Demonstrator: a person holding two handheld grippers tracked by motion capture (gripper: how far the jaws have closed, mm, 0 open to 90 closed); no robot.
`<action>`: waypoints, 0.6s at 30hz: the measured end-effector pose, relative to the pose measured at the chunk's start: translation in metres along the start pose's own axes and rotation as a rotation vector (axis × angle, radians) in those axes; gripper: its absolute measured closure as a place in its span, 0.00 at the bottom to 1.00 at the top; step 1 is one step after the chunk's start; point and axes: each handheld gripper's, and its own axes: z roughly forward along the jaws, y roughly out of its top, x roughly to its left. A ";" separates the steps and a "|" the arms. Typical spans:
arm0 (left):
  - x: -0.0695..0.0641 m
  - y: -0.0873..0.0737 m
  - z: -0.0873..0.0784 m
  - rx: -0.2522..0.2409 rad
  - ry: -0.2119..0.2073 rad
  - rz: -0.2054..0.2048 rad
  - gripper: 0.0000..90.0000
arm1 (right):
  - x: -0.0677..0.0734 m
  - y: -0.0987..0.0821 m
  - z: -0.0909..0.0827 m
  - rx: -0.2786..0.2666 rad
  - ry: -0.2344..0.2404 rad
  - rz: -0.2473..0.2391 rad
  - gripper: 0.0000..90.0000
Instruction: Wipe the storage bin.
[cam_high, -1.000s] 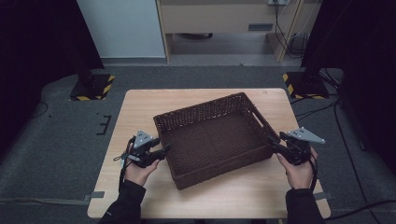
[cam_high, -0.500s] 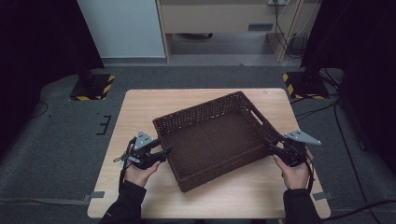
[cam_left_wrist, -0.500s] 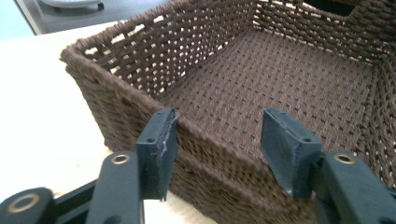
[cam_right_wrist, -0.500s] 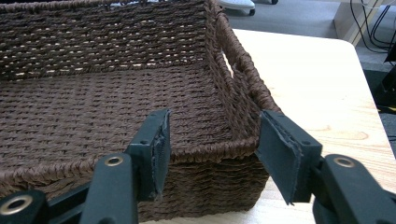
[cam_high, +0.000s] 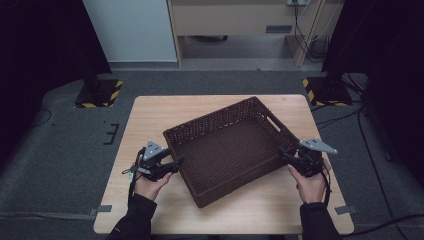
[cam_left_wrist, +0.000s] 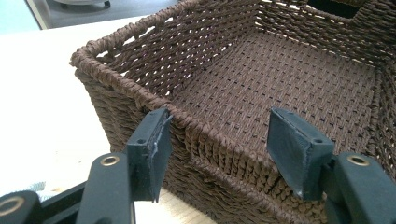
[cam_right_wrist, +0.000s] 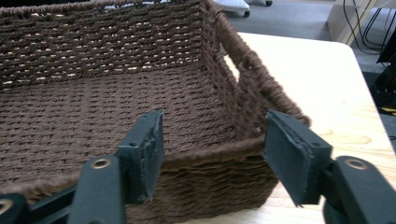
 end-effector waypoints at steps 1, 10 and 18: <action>-0.001 0.000 0.000 -0.001 0.000 0.000 0.43 | 0.002 -0.001 0.002 0.005 -0.002 -0.002 0.38; 0.009 0.007 -0.005 -0.028 0.008 -0.009 0.41 | -0.007 -0.003 0.010 -0.017 -0.022 0.020 0.38; 0.005 0.003 0.001 -0.010 -0.013 0.016 0.40 | -0.006 0.000 0.010 -0.027 -0.014 0.009 0.35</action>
